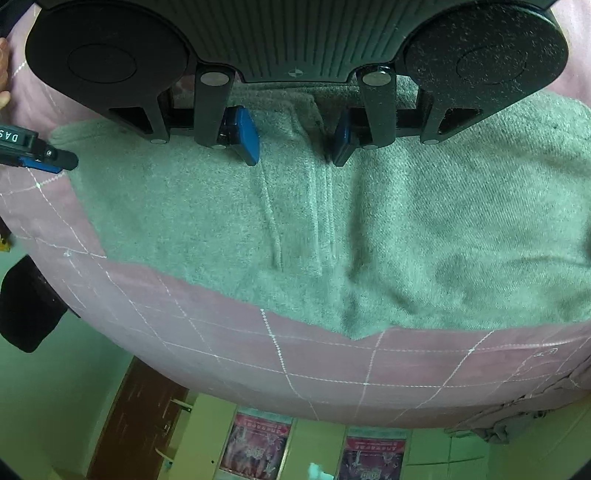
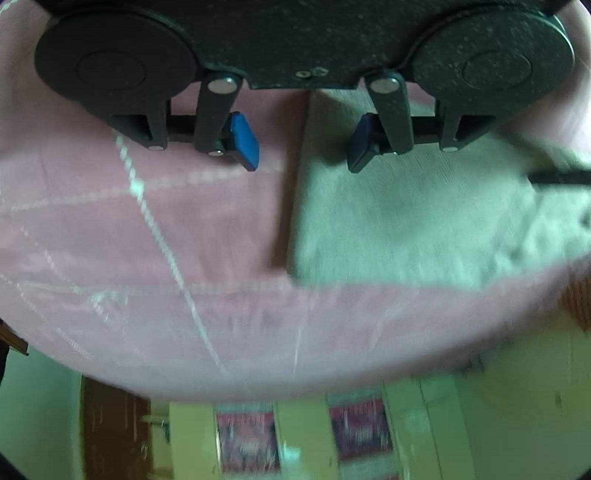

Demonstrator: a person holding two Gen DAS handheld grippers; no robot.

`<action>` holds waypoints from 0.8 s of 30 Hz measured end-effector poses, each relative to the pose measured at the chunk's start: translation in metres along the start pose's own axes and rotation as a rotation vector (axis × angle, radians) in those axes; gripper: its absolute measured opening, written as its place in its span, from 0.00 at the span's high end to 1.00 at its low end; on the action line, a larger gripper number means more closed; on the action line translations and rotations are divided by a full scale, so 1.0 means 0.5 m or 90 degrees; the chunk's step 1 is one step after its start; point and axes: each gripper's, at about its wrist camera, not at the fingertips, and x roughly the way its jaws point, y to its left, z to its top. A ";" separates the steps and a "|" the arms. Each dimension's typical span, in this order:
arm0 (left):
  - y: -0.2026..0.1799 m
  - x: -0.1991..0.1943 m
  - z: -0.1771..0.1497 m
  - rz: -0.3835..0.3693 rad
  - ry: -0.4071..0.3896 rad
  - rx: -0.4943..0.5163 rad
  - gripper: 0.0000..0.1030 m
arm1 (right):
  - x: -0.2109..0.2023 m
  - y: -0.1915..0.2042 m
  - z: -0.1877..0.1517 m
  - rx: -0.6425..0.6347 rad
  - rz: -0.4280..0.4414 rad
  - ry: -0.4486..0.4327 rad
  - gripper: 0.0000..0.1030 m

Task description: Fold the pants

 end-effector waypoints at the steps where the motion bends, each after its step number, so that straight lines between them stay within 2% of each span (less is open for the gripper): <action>1: -0.002 -0.002 0.002 0.000 -0.001 0.006 0.57 | 0.001 -0.001 -0.003 0.002 0.001 -0.005 0.48; 5: 0.007 -0.023 0.003 -0.003 -0.017 0.012 0.50 | -0.020 -0.011 -0.001 0.026 0.008 -0.039 0.48; 6: 0.012 -0.036 0.002 -0.002 -0.034 0.008 0.40 | -0.027 -0.014 -0.003 0.026 0.007 -0.051 0.48; 7: 0.025 -0.057 -0.001 -0.008 -0.063 -0.006 0.25 | -0.034 -0.019 -0.004 0.026 0.009 -0.063 0.48; 9: 0.065 -0.097 -0.009 -0.014 -0.121 -0.051 0.14 | -0.047 -0.031 -0.009 0.033 0.006 -0.084 0.47; 12: 0.167 -0.153 -0.019 -0.024 -0.192 -0.153 0.14 | -0.062 -0.055 -0.015 0.046 -0.007 -0.109 0.45; 14: 0.253 -0.181 -0.031 -0.008 -0.228 -0.240 0.14 | -0.066 -0.069 -0.020 0.058 -0.017 -0.112 0.44; 18: 0.406 -0.202 -0.071 0.012 -0.260 -0.423 0.14 | -0.053 -0.085 -0.022 0.082 -0.032 -0.102 0.43; 24: 0.517 -0.168 -0.147 0.002 -0.286 -0.615 0.14 | -0.041 -0.078 -0.027 0.074 -0.040 -0.096 0.39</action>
